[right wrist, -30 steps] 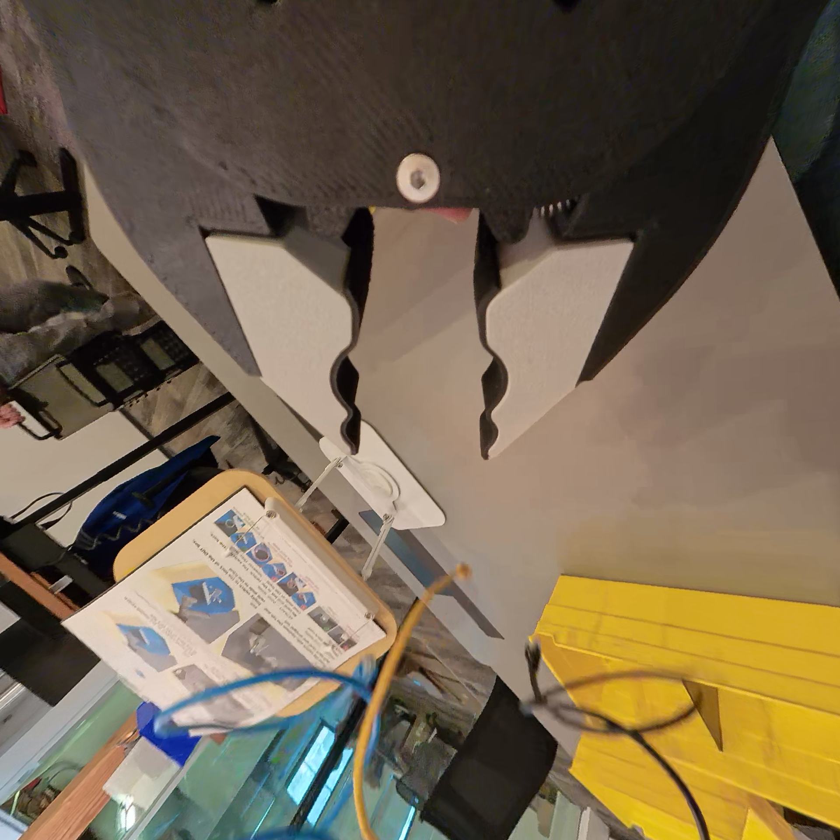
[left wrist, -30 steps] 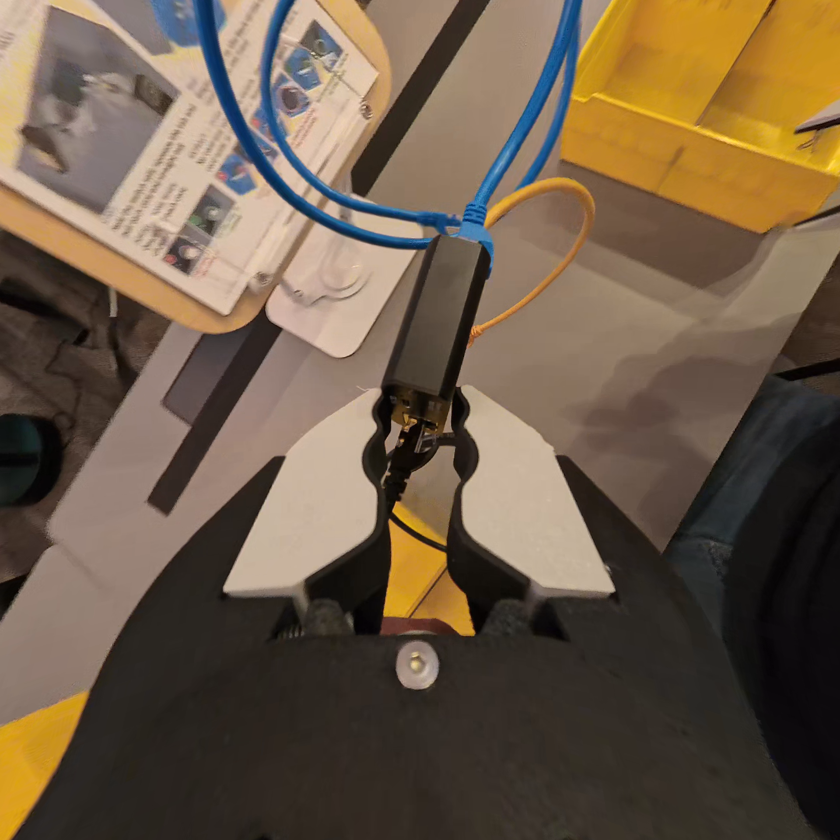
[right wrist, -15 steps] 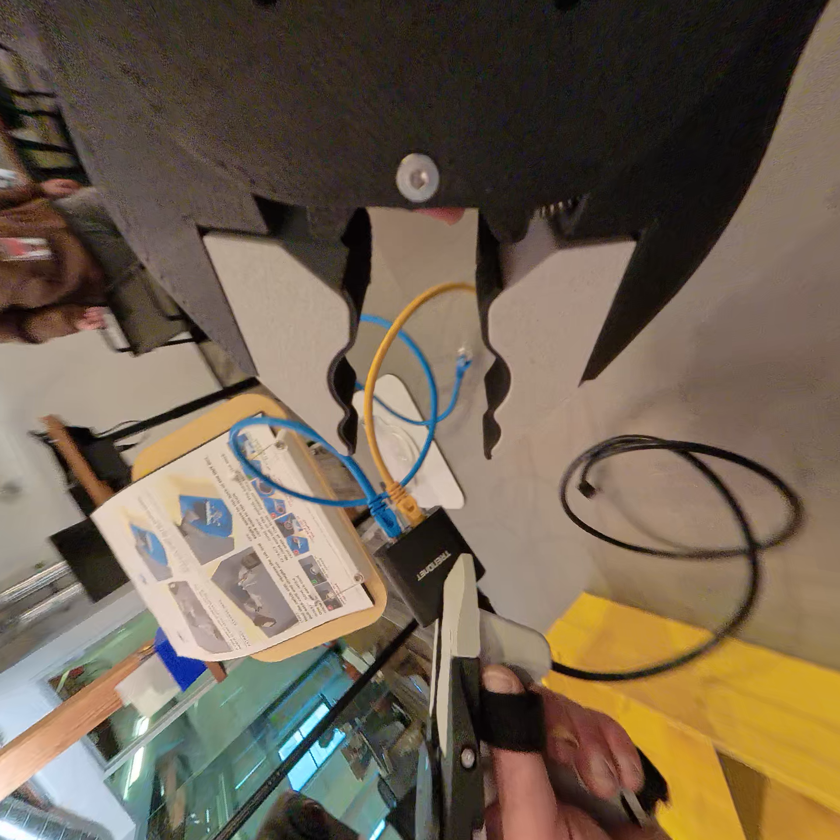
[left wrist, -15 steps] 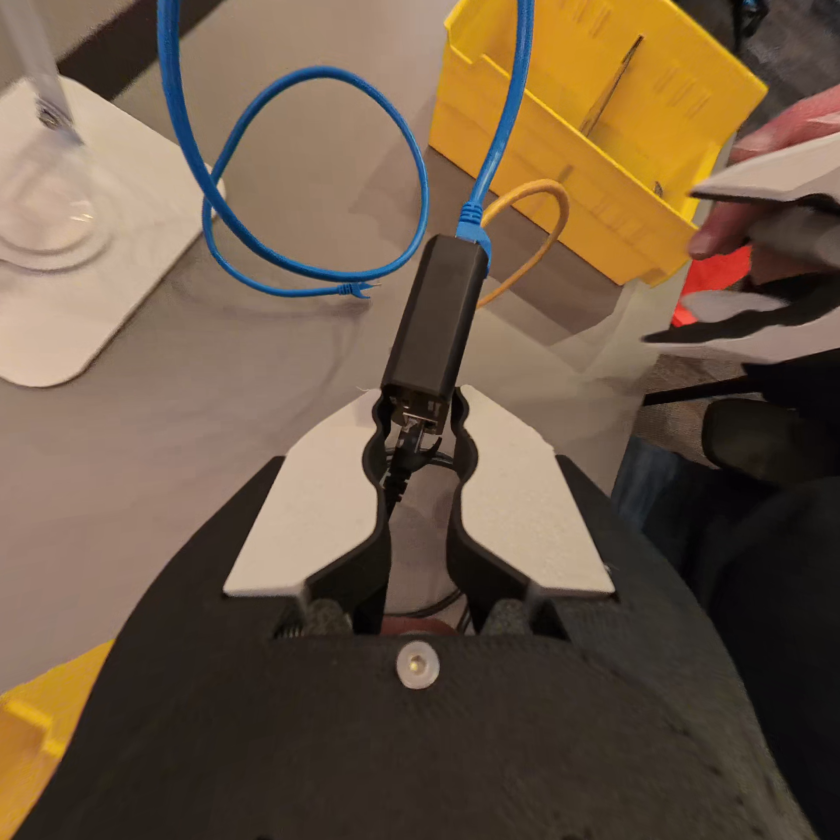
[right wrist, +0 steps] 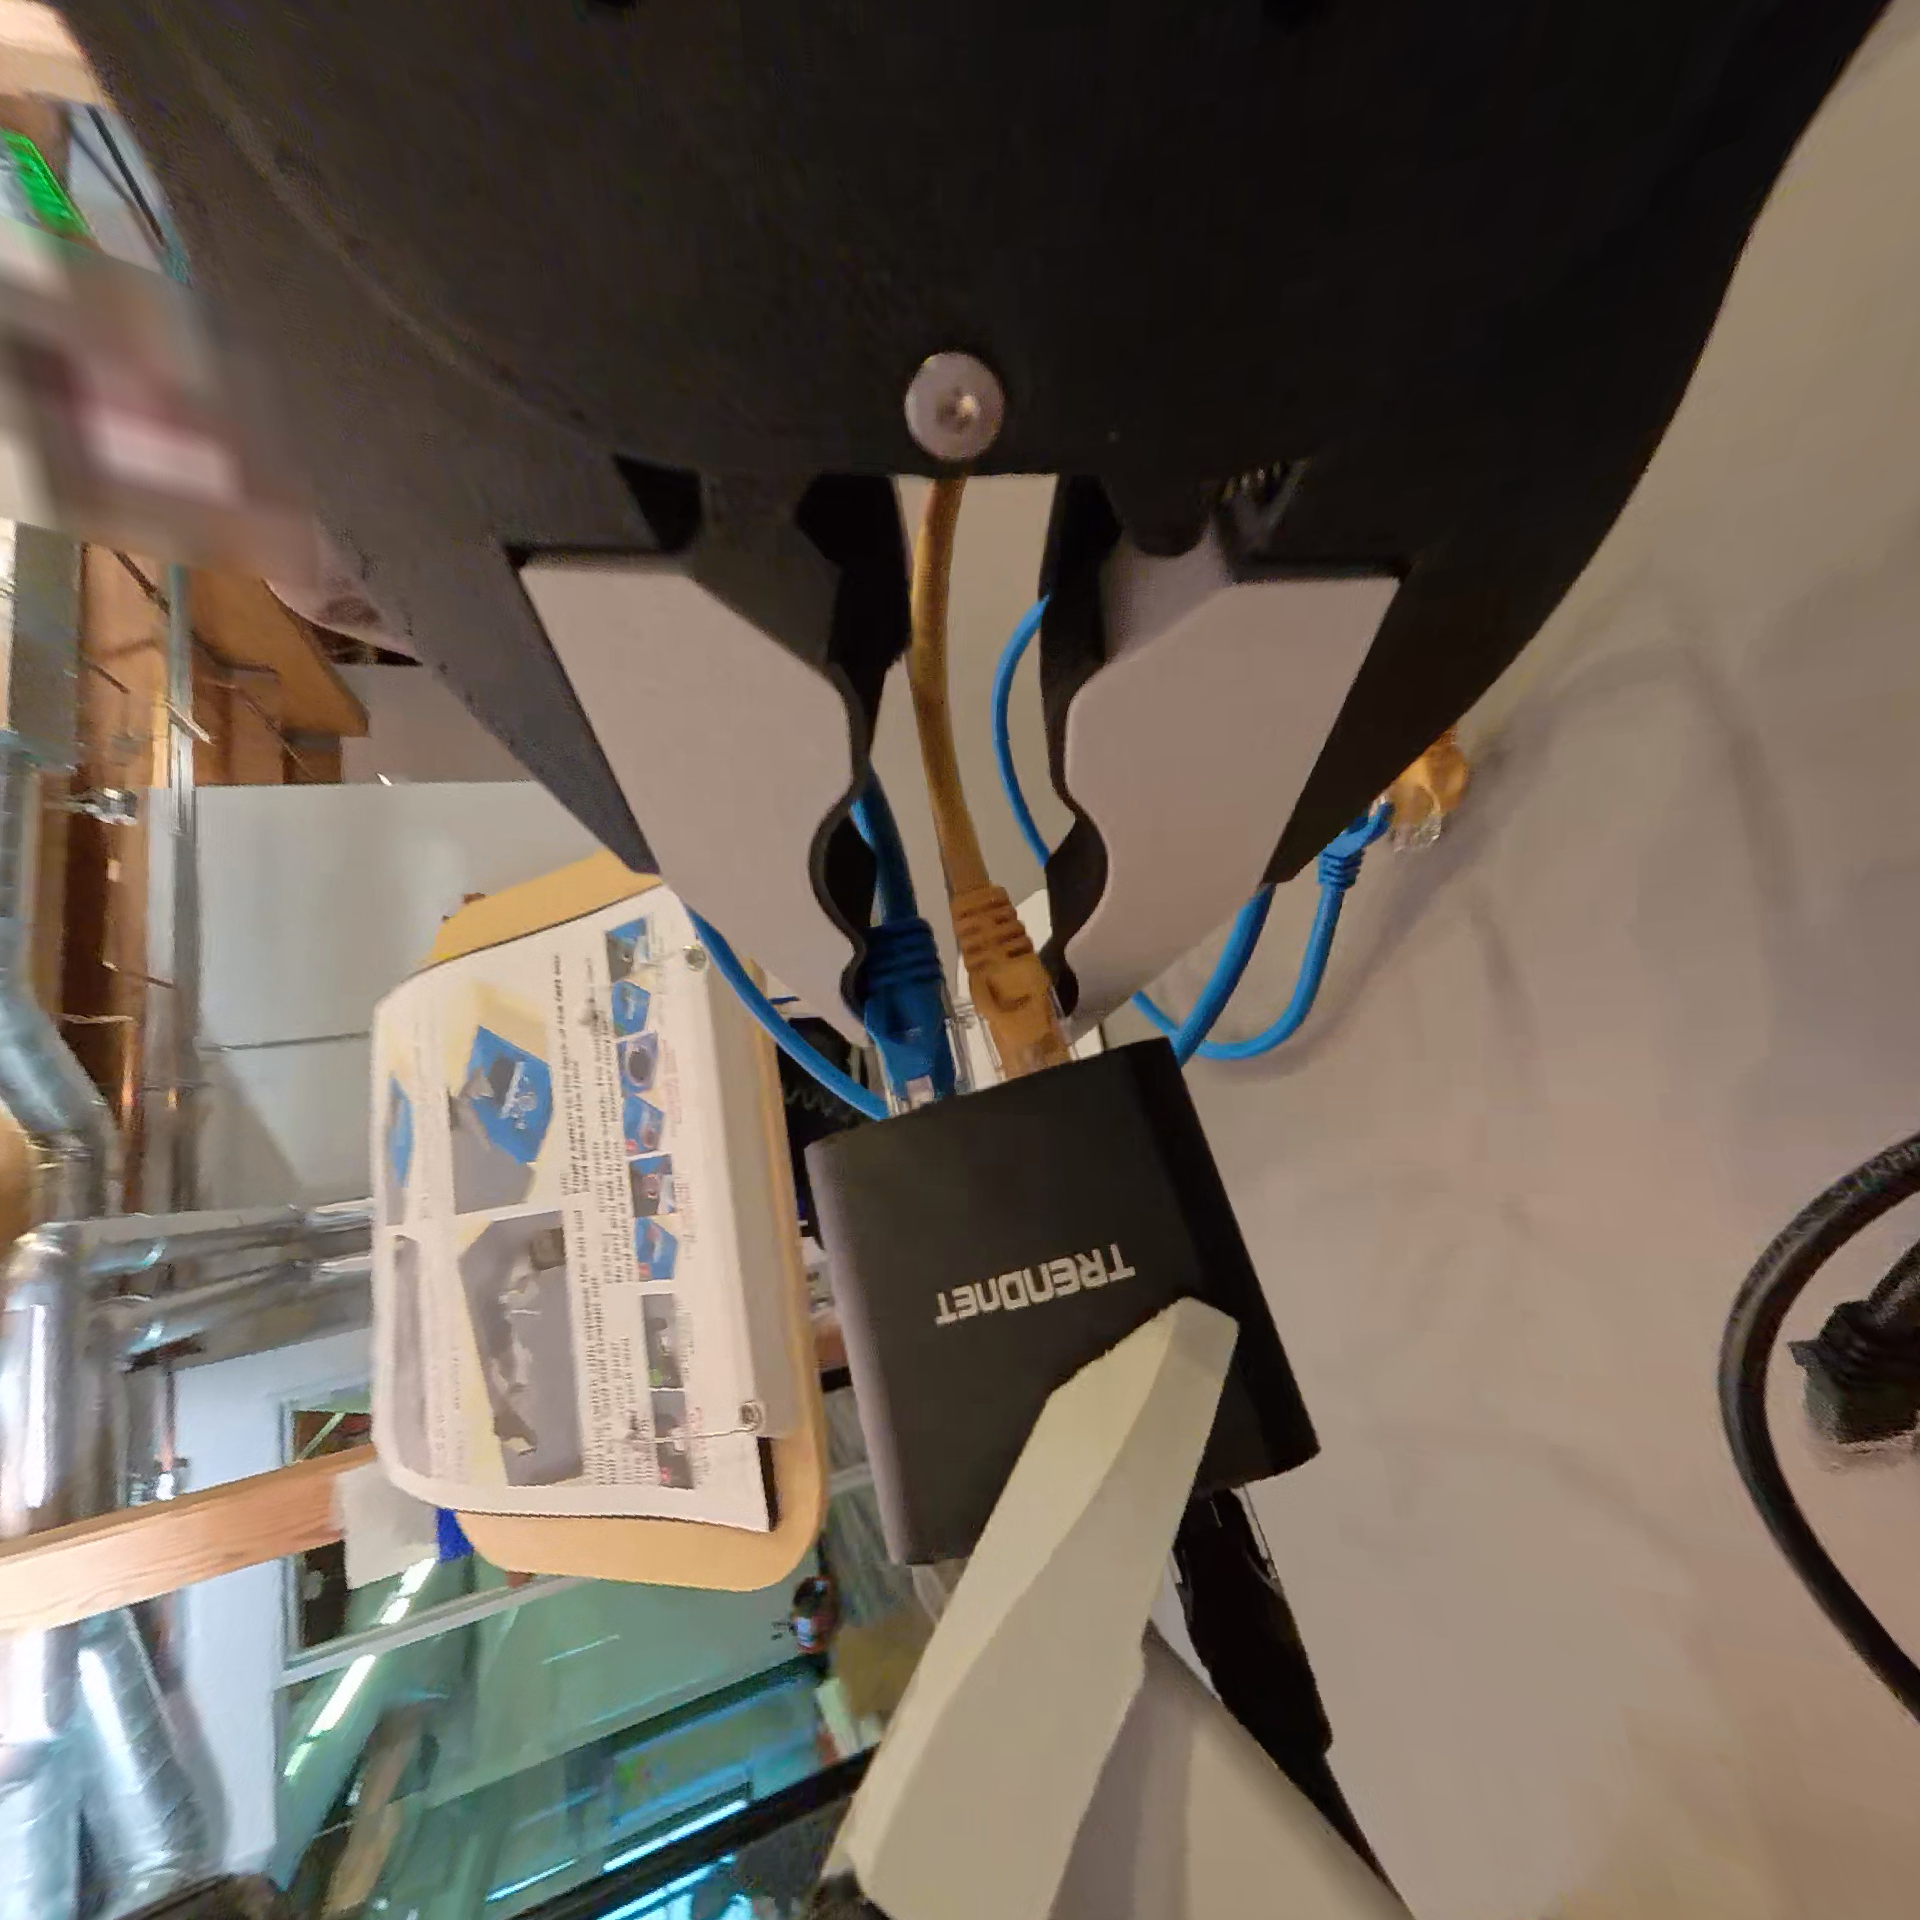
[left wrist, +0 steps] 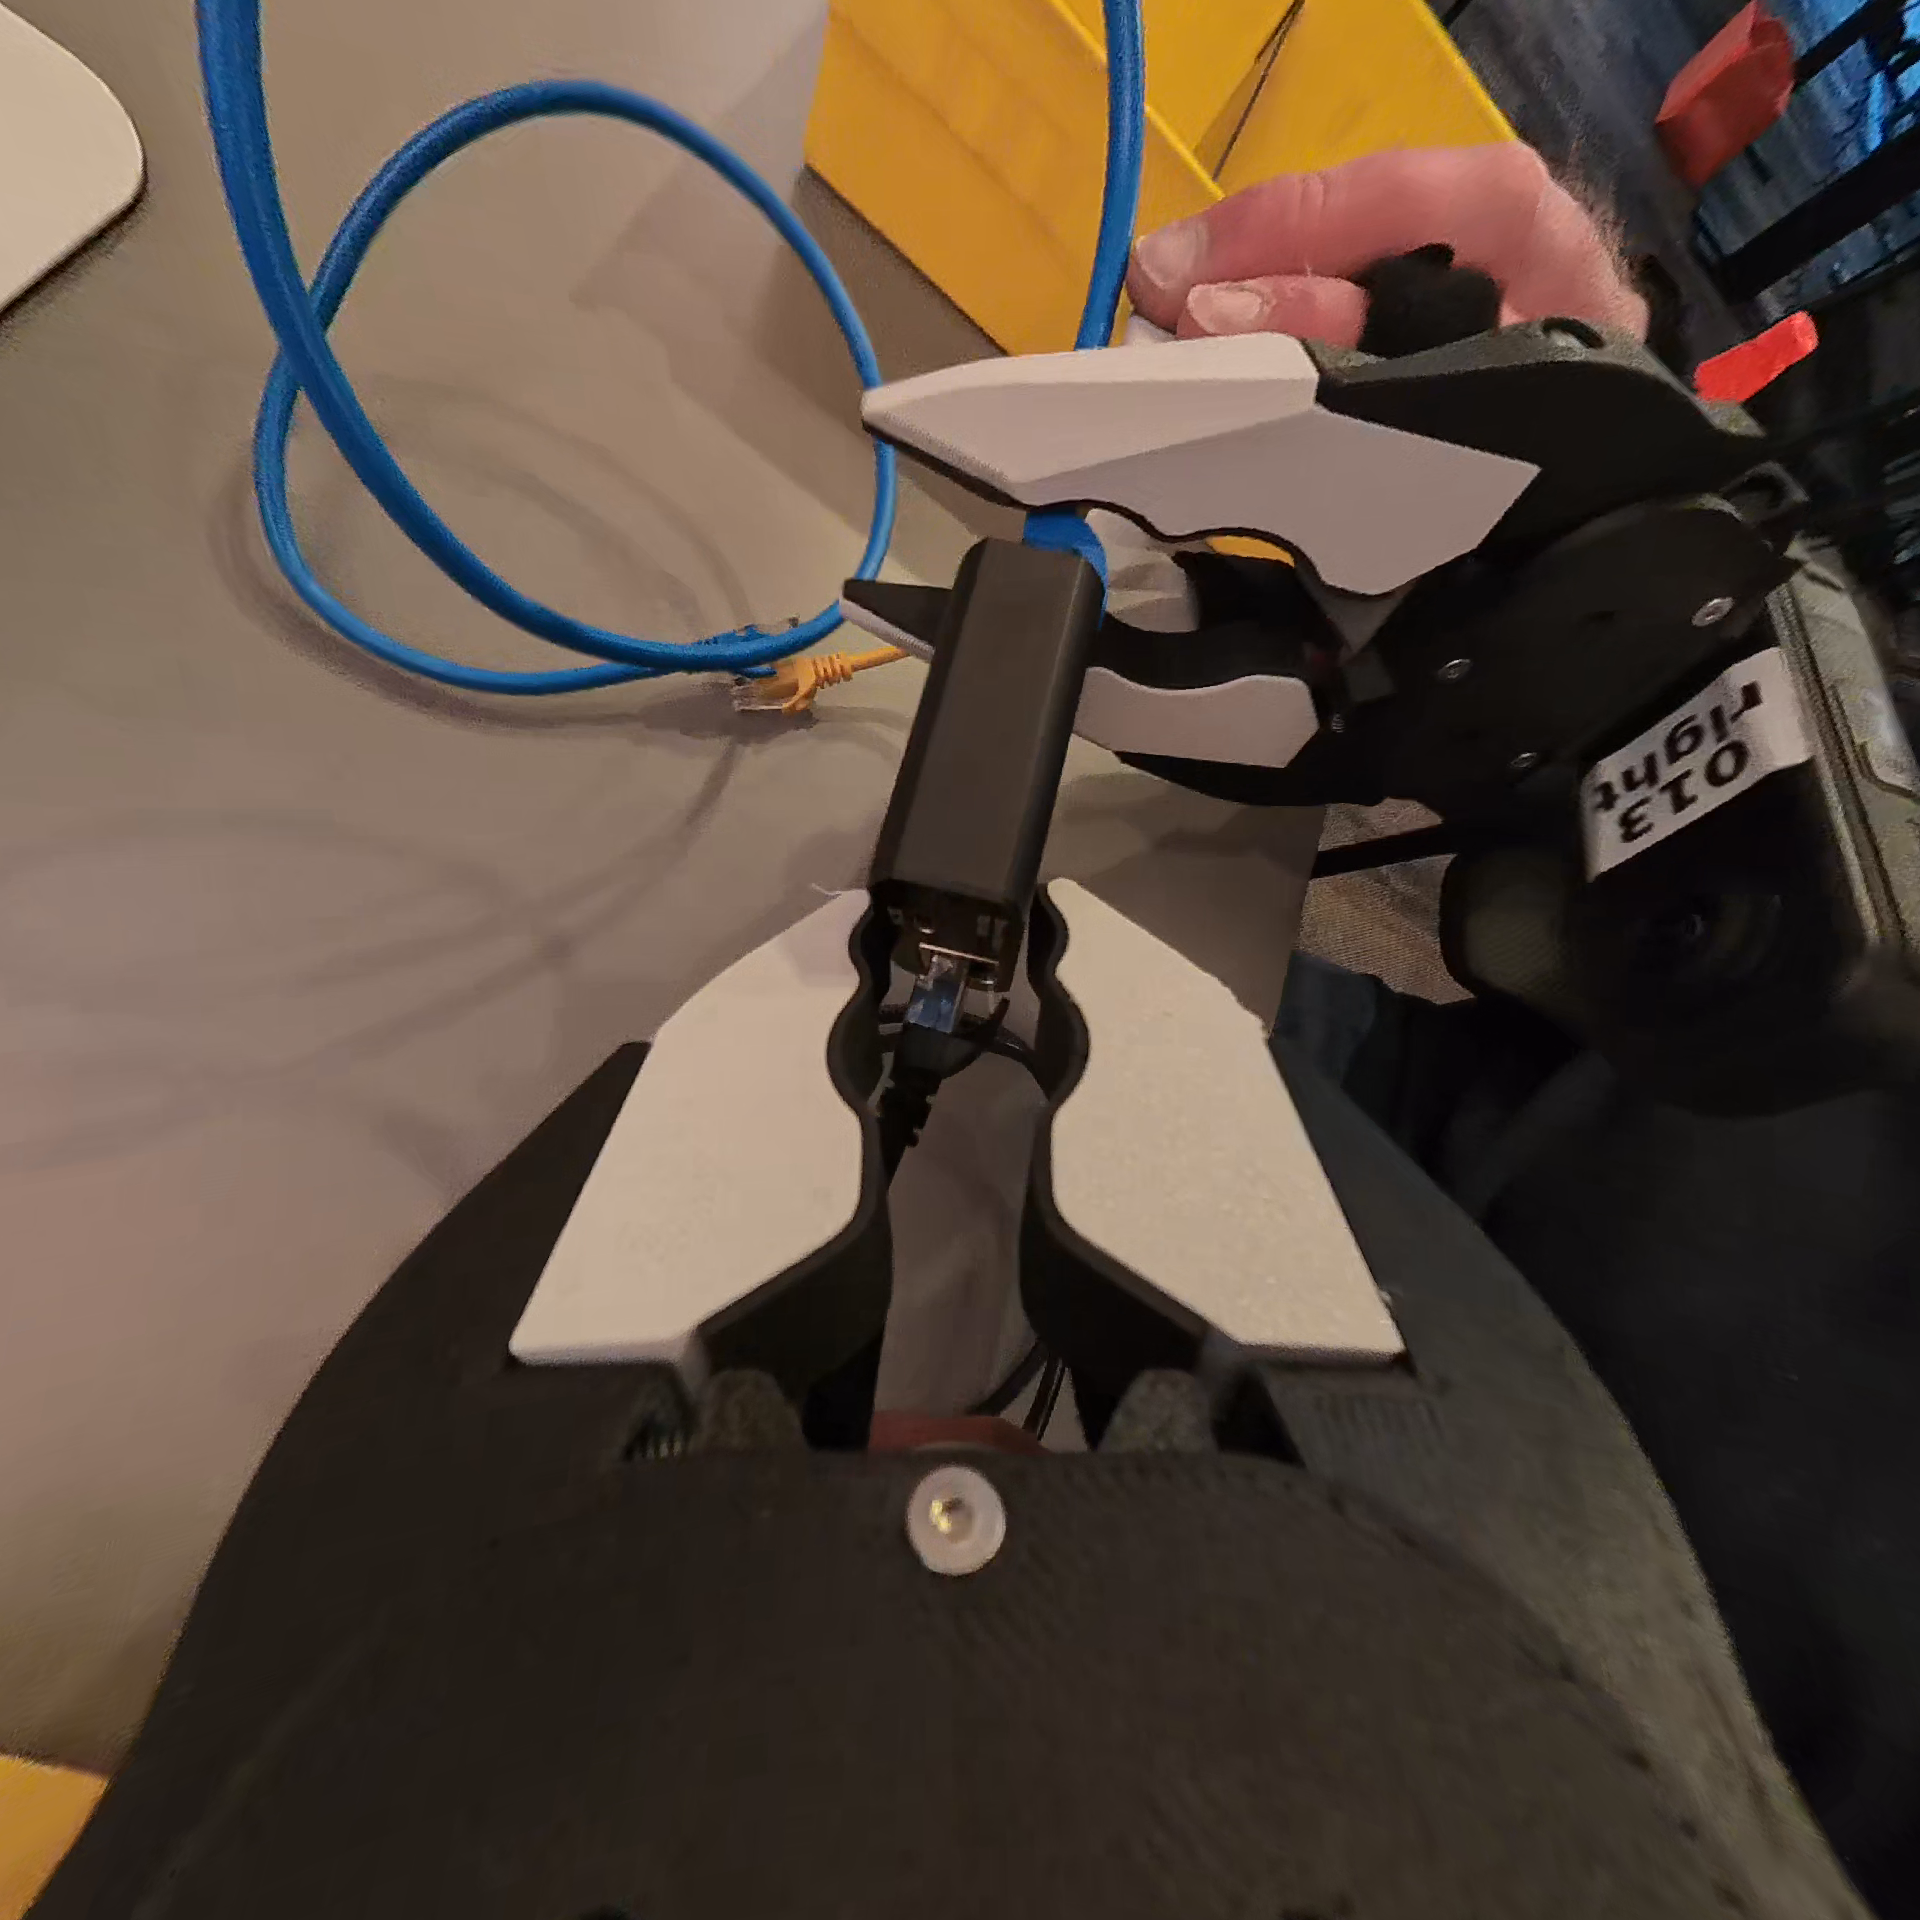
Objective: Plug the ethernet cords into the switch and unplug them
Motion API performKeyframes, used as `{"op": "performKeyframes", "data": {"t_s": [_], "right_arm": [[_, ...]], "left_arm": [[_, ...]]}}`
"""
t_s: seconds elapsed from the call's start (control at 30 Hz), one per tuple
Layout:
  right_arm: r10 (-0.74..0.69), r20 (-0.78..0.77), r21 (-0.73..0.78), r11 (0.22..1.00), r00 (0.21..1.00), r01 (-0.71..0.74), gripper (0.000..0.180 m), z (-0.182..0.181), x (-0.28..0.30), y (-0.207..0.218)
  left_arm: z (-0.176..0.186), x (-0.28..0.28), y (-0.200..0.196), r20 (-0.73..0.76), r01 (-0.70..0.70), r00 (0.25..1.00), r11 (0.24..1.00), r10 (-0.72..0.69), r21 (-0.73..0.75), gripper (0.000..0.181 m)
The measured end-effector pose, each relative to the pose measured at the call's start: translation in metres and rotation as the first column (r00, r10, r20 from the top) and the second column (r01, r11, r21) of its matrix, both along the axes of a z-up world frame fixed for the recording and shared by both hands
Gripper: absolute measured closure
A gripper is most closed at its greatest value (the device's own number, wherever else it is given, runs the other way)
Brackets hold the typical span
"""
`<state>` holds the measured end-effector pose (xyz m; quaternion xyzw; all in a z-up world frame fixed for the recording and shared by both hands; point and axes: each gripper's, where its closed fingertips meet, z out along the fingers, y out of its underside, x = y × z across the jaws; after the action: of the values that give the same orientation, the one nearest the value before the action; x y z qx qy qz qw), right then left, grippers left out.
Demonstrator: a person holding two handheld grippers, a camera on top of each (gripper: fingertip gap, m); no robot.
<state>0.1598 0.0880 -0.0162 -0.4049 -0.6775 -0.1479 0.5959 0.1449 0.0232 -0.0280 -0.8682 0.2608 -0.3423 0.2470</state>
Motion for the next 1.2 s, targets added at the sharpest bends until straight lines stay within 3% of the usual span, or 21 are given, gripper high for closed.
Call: {"op": "performKeyframes", "data": {"t_s": [0.07,0.17,0.33,0.43,0.57,0.8,0.9,1.2], "right_arm": [[0.011,0.027,-0.034,0.999,1.0,-0.01,0.154,-0.004,-0.002,0.0],[0.034,0.044,-0.16,0.987,0.998,-0.027,0.154,-0.012,-0.003,-0.001],[0.057,0.039,-0.37,0.928,0.998,-0.039,0.155,-0.022,-0.001,0.002],[0.108,0.04,-0.44,0.895,0.993,-0.08,0.155,-0.024,-0.002,-0.003],[0.177,0.045,-0.535,0.836,0.983,-0.126,0.155,-0.03,-0.006,-0.017],[0.262,-0.085,-0.717,0.654,0.961,-0.242,0.155,-0.03,-0.014,-0.035],[0.281,-0.109,-0.739,0.619,0.954,-0.267,0.155,-0.032,-0.014,-0.037],[0.283,-0.153,-0.806,0.519,0.947,-0.285,0.156,-0.036,-0.013,-0.037]], "left_arm": [[-0.003,-0.002,0.001,-0.014,0.006,1.0,0.999,-0.005,0.041,0.153],[-0.003,-0.007,0.005,-0.128,0.034,0.992,0.983,-0.011,0.182,0.132],[0.021,-0.011,0.012,-0.337,0.137,0.94,0.852,0.048,0.505,0.101],[0.018,-0.006,0.009,-0.495,0.269,0.867,0.785,0.055,0.559,0.084],[0.016,-0.011,0.011,-0.619,0.391,0.785,0.752,0.028,0.53,0.08],[-0.001,-0.009,0.007,-0.645,0.476,0.754,0.777,-0.121,0.411,0.094],[-0.004,-0.007,0.008,-0.574,0.416,0.811,0.797,-0.109,0.437,0.109],[0.001,0.004,0.015,-0.303,0.2,0.953,0.797,-0.023,0.57,0.11]]}}
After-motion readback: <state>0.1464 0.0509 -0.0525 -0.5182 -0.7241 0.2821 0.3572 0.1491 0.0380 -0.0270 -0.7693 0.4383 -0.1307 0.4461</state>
